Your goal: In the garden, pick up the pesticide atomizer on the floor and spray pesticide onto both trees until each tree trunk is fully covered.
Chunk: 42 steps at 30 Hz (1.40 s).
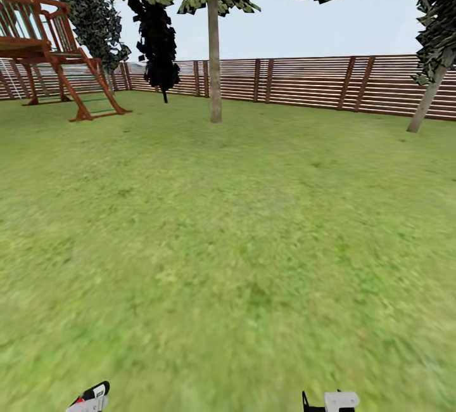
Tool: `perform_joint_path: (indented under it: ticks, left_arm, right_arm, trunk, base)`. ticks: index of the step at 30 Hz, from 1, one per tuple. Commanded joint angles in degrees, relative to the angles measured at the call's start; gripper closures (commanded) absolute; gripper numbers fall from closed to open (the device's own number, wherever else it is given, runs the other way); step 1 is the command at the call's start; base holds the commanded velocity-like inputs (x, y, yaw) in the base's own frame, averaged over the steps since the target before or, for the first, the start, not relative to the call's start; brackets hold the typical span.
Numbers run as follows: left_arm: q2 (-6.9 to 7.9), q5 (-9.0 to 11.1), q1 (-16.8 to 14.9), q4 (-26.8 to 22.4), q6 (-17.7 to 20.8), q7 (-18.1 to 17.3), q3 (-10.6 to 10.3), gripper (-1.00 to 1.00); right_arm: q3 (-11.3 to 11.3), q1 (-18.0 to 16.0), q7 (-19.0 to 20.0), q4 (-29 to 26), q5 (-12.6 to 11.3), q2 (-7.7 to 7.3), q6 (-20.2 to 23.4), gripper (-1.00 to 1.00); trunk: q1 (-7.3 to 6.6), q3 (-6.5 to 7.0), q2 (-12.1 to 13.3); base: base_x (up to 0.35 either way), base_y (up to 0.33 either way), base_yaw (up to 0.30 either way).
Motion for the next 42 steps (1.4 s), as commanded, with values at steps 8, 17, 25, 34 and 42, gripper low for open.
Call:
perform_joint_path:
  ticks: [8, 17, 25, 34, 42]
  left_arm:
    - [0.02, 0.57, -0.04, 0.05, -0.10, -0.62, 0.20, 1.00]
    - [0.04, 0.57, -0.04, 0.01, -0.10, -0.62, 0.20, 1.00]
    - [0.04, 0.56, -0.04, 0.00, -0.10, -0.62, 0.20, 1.00]
    - [0.04, 0.57, -0.04, -0.02, -0.10, -0.62, 0.20, 1.00]
    - [0.04, 0.57, -0.04, -0.04, -0.10, -0.62, 0.20, 1.00]
  right_arm:
    - [0.49, -0.03, -0.29, 0.05, -0.23, 0.00, -0.10, -1.00]
    - [0.49, -0.03, -0.29, 0.04, -0.23, -0.02, -0.10, -1.00]
    - [0.49, -0.02, -0.29, 0.05, -0.23, 0.00, -0.10, -1.00]
    - [0.49, -0.03, -0.29, 0.03, -0.23, -0.01, -0.10, -1.00]
    - [0.49, -0.03, -0.29, 0.05, -0.23, 0.00, -0.10, -1.00]
  trunk:
    - [0.03, -0.05, -0.02]
    - [0.03, -0.05, -0.02]
    - [0.03, -0.05, -0.02]
    - [0.03, -0.05, -0.02]
    - [0.03, -0.05, -0.02]
  base:
    - [0.339, 0.000, 0.000]
    - [0.339, 0.000, 0.000]
    - [0.339, 0.000, 0.000]
    - [0.339, 0.000, 0.000]
    - [0.339, 0.000, 0.000]
